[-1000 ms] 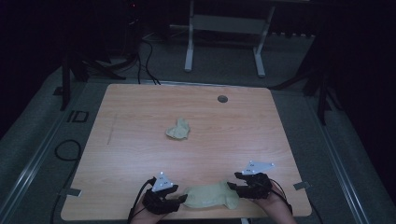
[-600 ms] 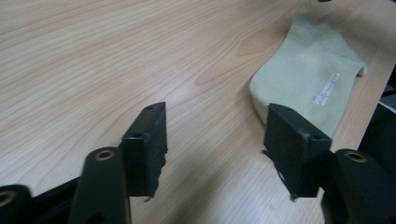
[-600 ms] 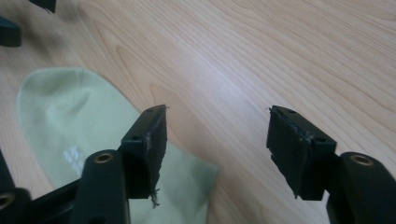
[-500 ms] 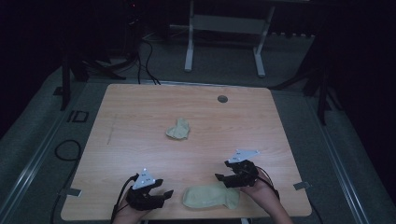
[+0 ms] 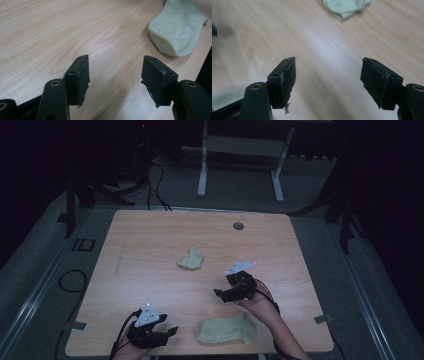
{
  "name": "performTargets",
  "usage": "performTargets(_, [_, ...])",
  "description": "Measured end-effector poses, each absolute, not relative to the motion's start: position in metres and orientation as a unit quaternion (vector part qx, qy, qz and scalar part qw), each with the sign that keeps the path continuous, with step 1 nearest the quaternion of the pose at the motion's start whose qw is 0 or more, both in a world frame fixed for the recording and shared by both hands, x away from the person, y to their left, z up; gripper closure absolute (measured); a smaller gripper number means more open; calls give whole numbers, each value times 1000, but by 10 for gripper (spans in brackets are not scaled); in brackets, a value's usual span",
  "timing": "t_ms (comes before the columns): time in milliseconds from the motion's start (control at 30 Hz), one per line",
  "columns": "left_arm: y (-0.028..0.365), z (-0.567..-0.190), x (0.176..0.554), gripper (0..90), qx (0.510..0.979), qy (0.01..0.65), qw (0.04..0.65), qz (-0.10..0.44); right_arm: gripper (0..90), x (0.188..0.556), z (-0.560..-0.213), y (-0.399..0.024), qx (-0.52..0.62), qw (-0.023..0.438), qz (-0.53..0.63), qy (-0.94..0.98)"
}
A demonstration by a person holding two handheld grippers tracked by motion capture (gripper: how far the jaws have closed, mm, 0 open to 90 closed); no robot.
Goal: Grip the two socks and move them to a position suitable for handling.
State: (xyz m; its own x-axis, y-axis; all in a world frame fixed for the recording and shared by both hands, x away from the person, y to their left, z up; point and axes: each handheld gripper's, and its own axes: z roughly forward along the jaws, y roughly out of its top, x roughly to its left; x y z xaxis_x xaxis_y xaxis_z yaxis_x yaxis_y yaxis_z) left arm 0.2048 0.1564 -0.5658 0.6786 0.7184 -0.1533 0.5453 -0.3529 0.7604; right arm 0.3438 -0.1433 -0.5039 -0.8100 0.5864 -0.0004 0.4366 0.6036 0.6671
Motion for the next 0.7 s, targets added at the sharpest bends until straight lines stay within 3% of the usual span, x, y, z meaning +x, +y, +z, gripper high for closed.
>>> performTargets(700, [158,-567,200,394,817,381,420,107,305,418,-492,-72,319,124,352,871])
